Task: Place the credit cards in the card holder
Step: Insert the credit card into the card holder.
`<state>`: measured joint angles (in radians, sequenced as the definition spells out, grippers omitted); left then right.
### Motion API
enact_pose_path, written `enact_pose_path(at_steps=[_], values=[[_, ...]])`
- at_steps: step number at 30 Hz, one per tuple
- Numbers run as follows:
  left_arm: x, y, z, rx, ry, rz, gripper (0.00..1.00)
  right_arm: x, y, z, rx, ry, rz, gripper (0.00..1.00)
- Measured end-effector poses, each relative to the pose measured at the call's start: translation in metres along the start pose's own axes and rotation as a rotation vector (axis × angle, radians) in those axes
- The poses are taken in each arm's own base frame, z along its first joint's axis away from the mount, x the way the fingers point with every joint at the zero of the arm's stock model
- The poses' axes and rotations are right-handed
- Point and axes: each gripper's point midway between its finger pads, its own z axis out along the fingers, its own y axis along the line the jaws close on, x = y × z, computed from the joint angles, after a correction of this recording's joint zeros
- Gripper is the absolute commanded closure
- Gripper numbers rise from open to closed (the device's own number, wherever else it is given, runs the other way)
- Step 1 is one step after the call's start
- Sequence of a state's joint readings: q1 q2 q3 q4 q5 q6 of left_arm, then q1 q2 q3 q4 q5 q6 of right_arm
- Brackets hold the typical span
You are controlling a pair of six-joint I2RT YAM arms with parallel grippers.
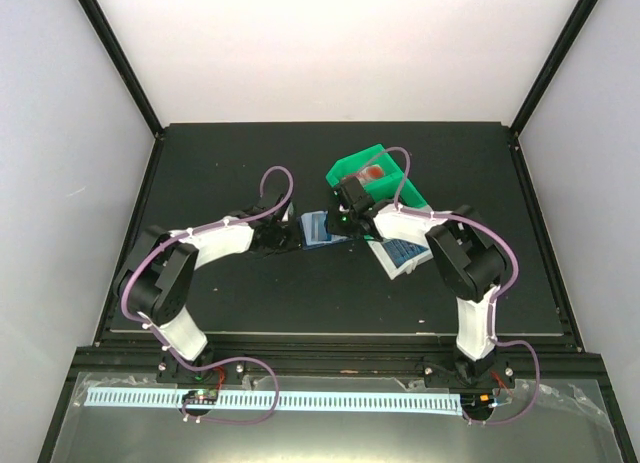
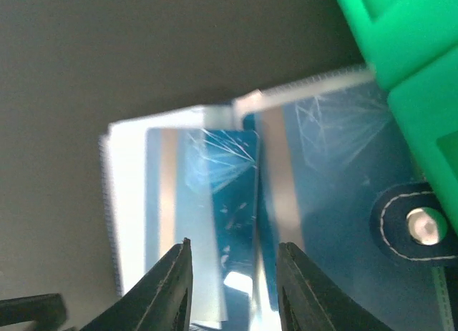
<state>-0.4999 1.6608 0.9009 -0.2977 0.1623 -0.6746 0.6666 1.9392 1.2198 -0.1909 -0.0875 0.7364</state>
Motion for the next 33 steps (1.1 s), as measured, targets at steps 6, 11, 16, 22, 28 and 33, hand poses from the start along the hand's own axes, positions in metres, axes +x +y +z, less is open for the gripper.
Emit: enact_pose_path(at_steps=[6, 11, 16, 22, 28, 33], values=[[-0.013, -0.018, 0.005, 0.064, -0.015, 0.0, 0.68, 0.011, -0.004, 0.016, 0.002, 0.056, -0.021, 0.69], [-0.017, -0.02, 0.019, 0.066, -0.001, -0.008, 0.78, 0.018, -0.002, 0.02, -0.022, 0.088, -0.026, 0.71], [-0.017, -0.016, 0.03, 0.047, 0.017, -0.016, 0.82, 0.019, 0.0, 0.021, -0.034, 0.094, -0.046, 0.71], [-0.018, -0.015, 0.032, 0.038, 0.016, -0.015, 0.83, 0.015, 0.006, 0.027, -0.049, 0.105, -0.12, 0.71], [-0.018, -0.015, 0.032, 0.037, 0.015, -0.008, 0.76, 0.01, 0.011, 0.032, -0.08, 0.109, -0.213, 0.7], [-0.019, -0.017, 0.032, 0.046, 0.014, -0.004, 0.7, 0.012, 0.013, 0.032, -0.103, 0.117, -0.285, 0.66]])
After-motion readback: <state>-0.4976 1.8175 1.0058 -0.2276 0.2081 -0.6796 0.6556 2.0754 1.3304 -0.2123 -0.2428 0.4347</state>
